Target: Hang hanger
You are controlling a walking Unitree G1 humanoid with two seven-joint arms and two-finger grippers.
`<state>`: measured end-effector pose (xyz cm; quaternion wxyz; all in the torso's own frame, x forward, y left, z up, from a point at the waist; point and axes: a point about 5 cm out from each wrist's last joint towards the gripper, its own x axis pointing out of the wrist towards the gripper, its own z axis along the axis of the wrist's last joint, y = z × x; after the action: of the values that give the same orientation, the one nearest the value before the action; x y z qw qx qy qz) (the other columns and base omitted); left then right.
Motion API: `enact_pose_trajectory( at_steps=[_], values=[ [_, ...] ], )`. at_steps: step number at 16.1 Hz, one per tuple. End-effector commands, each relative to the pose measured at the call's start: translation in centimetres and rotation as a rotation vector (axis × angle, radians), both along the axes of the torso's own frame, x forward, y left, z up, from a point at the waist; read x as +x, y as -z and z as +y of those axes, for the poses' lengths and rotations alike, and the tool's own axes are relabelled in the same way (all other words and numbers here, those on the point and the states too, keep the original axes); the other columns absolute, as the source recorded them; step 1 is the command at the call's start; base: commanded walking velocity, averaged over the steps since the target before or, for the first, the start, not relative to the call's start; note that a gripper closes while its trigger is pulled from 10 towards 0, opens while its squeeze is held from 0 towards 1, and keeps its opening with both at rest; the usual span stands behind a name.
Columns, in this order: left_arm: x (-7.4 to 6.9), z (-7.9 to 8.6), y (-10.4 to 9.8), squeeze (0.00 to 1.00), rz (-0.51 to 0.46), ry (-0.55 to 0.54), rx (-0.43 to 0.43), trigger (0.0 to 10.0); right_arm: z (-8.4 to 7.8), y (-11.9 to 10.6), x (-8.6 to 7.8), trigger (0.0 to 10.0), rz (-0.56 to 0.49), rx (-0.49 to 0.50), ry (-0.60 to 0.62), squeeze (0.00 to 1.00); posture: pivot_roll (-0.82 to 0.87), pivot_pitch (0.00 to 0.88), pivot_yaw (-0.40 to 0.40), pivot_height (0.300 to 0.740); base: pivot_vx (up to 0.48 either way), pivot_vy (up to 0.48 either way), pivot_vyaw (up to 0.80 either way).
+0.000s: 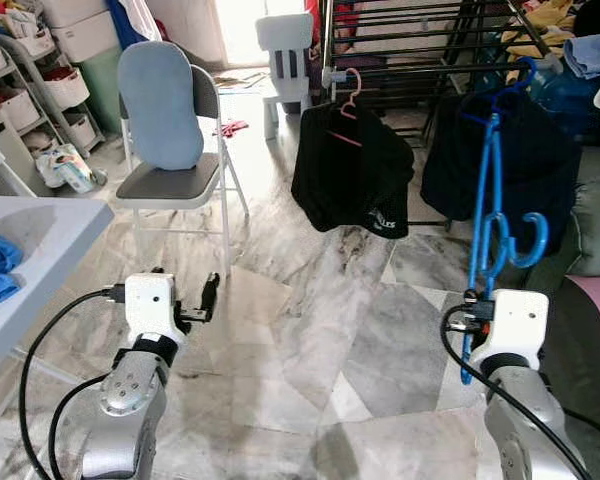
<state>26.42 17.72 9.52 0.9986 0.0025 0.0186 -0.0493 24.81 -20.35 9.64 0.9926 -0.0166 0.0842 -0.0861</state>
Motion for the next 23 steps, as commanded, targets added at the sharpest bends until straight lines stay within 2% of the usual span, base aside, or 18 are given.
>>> enact_pose_trajectory(
  at_steps=[1, 5, 11, 17, 21, 23],
  values=[
    [0.3, -0.4, -0.1, 0.0, -0.001, 0.026, -0.011, 10.0, 0.7, -0.7, 0.5, 10.0, -0.029, 0.011, -0.01, 0.0, -0.11, 0.0, 0.101, 0.74, 0.289, 0.0, 0.0],
    [0.4, -1.0, -0.3, 0.0, -0.008, 0.059, -0.038, 10.0, 1.5, -0.5, 1.1, 10.0, -0.012, 0.02, -0.044, 0.0, -0.12, 0.0, 0.089, 0.74, 0.391, 0.0, 0.0],
    [0.4, -2.2, -0.2, 0.0, 0.001, 0.092, -0.064, 10.0, 0.8, -0.1, 0.6, 10.0, 0.029, 0.011, -0.021, 0.0, -0.14, 0.0, 0.101, 0.74, 0.426, 0.0, 0.0],
    [1.1, -2.4, -0.5, 0.0, -0.007, 0.098, -0.064, 10.0, 1.2, -0.4, 0.9, 10.0, 0.036, 0.002, -0.043, 0.0, -0.15, 0.0, 0.095, 0.74, 0.428, 0.0, 0.0],
    [0.7, -3.5, -0.1, 0.0, 0.005, 0.115, -0.078, 10.0, 1.2, -0.5, 1.0, 10.0, 0.043, -0.017, -0.057, 0.0, -0.15, 0.0, 0.093, 0.74, 0.43, 0.0, 0.0],
    [0.6, -3.6, 0.3, 0.0, 0.016, 0.098, -0.075, 10.0, 1.3, -0.3, 1.1, 10.0, 0.053, -0.015, -0.071, 0.0, -0.14, 0.0, 0.059, 0.74, 0.332, 0.0, 0.0]
  ],
)
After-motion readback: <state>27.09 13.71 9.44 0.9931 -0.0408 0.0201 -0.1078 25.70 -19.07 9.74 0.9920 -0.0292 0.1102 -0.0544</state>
